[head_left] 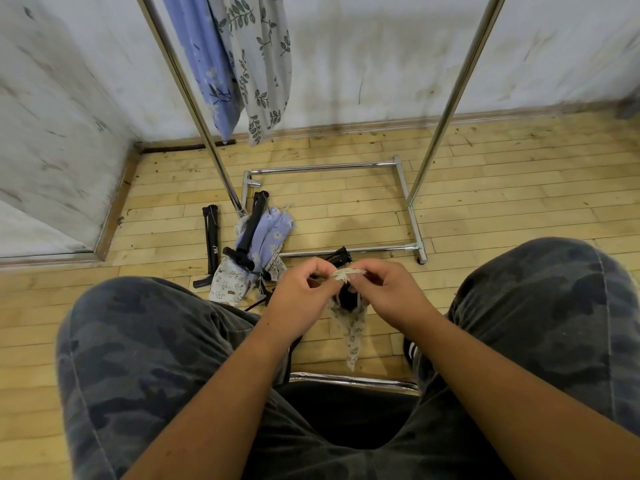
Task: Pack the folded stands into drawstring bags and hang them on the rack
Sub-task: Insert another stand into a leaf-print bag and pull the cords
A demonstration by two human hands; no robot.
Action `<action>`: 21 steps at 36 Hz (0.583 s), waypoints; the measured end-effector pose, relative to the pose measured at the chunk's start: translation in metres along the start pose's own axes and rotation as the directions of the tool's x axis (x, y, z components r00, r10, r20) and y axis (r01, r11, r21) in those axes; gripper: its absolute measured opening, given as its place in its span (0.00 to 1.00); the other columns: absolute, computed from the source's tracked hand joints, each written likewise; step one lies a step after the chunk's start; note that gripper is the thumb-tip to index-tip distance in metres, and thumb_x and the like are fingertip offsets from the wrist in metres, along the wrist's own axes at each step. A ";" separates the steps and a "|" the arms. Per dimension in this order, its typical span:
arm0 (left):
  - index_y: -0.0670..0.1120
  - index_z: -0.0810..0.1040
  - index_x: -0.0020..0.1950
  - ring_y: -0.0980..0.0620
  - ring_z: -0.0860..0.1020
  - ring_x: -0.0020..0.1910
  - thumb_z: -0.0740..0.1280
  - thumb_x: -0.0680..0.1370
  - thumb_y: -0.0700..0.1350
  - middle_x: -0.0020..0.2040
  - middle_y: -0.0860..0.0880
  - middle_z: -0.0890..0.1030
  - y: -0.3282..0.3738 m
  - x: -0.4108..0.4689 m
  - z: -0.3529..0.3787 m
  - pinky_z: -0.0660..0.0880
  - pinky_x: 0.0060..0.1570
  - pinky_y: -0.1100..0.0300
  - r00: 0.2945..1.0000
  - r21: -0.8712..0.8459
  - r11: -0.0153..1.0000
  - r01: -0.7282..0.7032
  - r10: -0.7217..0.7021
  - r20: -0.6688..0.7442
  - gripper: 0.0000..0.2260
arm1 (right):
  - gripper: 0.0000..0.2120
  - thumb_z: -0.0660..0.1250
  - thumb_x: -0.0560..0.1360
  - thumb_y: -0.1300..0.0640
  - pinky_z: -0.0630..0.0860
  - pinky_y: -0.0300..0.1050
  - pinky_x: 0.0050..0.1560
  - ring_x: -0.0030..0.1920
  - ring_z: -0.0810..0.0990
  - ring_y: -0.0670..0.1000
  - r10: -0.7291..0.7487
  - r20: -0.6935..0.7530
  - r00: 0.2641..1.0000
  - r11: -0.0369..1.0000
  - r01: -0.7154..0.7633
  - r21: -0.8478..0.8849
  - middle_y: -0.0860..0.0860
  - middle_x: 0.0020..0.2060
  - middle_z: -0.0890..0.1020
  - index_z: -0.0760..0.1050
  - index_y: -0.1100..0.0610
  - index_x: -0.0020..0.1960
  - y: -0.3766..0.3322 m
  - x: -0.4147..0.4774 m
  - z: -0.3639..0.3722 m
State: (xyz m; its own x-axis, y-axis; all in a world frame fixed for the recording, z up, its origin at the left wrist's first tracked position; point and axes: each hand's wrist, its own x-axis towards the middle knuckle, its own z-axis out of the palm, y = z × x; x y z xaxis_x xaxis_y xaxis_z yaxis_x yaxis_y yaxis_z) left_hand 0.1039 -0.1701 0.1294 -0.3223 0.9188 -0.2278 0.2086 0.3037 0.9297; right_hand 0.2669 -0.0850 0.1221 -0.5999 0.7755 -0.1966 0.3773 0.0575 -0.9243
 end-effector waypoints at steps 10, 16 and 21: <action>0.53 0.83 0.49 0.61 0.81 0.42 0.72 0.80 0.50 0.42 0.57 0.84 0.000 0.001 0.000 0.78 0.46 0.65 0.998 0.016 1.000 0.023 -0.024 0.050 0.03 | 0.08 0.69 0.80 0.60 0.76 0.36 0.40 0.37 0.79 0.41 0.103 -0.039 0.994 0.987 -0.098 0.125 0.47 0.37 0.85 0.86 0.55 0.48 -0.015 -0.001 -0.005; 0.57 0.81 0.50 0.58 0.81 0.45 0.70 0.81 0.52 0.46 0.58 0.85 0.011 0.003 -0.002 0.79 0.54 0.52 0.998 0.038 0.999 0.027 -0.029 0.056 0.01 | 0.10 0.67 0.79 0.59 0.72 0.32 0.36 0.35 0.75 0.43 0.089 -0.050 0.995 0.994 -0.086 0.065 0.46 0.32 0.79 0.82 0.54 0.41 -0.026 0.001 -0.014; 0.58 0.80 0.50 0.56 0.80 0.45 0.68 0.82 0.52 0.47 0.57 0.83 0.035 0.006 -0.006 0.77 0.53 0.54 0.998 0.050 0.999 -0.005 0.002 0.067 0.02 | 0.09 0.67 0.80 0.58 0.71 0.32 0.39 0.37 0.75 0.45 0.052 -0.057 0.997 0.997 -0.048 0.068 0.53 0.36 0.79 0.82 0.57 0.42 -0.043 0.007 -0.026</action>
State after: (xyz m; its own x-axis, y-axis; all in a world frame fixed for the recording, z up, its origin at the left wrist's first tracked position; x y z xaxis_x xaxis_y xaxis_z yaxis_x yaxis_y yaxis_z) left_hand 0.1034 -0.1552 0.1626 -0.2590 0.9342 -0.2454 0.2562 0.3114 0.9151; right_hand 0.2644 -0.0655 0.1692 -0.5386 0.8119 -0.2254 0.3567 -0.0227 -0.9340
